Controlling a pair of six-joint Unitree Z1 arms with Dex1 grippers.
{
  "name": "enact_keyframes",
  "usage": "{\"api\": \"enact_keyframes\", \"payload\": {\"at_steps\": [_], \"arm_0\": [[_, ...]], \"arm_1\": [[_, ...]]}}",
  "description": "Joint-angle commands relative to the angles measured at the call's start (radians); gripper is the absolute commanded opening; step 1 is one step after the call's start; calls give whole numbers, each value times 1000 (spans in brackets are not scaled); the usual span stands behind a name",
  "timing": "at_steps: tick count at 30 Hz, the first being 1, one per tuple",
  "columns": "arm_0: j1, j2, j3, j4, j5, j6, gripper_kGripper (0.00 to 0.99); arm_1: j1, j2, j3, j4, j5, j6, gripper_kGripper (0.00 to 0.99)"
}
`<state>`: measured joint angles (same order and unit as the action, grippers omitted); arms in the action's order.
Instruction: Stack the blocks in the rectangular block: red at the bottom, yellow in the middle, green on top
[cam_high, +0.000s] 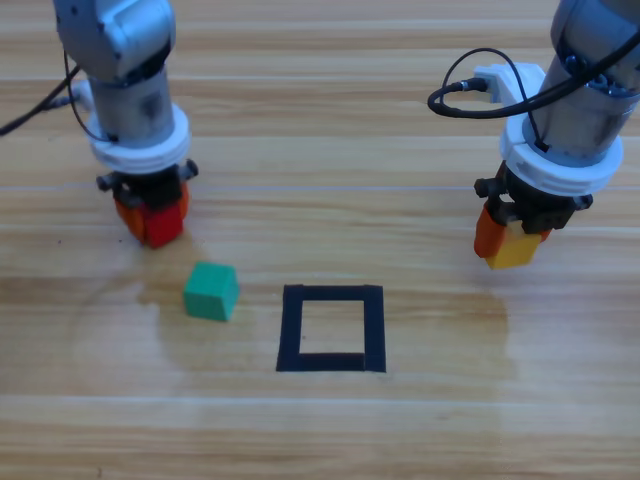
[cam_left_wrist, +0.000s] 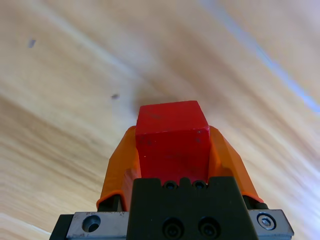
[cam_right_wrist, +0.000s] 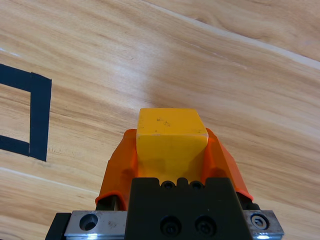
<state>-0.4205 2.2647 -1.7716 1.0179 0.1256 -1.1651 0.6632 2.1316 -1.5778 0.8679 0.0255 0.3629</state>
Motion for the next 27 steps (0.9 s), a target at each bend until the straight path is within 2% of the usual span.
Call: {"api": "enact_keyframes", "payload": {"at_steps": [1, 3, 7, 8, 13, 18, 21, 27], "arm_0": [[2, 50, -200, 64, 5, 248, 66], [0, 58, -298, 93, -47, 433, 67], [-17, 62, -417, 171, -96, 590, 44], [-24, 59, -436, 189, -98, 620, 3], [-100, 70, -511, 248, -96, 711, 0], [-184, 79, -520, 268, -98, 765, 0], [-222, 70, -522, 286, -129, 771, 0], [-265, 41, -511, 303, -133, 679, 0]], "arm_1": [[-19, -35, 27, -14, -15, 22, 161], [-17, -35, 22, -15, -12, 24, 163], [-17, -36, 22, -14, -12, 30, 163], [-17, -36, 24, -14, -12, 34, 163], [-17, -41, 29, -15, -10, 44, 163], [-17, -41, 30, -14, -7, 47, 163], [-17, -39, 32, -14, -4, 47, 163], [-17, -38, 32, -14, 20, 39, 163]]}}
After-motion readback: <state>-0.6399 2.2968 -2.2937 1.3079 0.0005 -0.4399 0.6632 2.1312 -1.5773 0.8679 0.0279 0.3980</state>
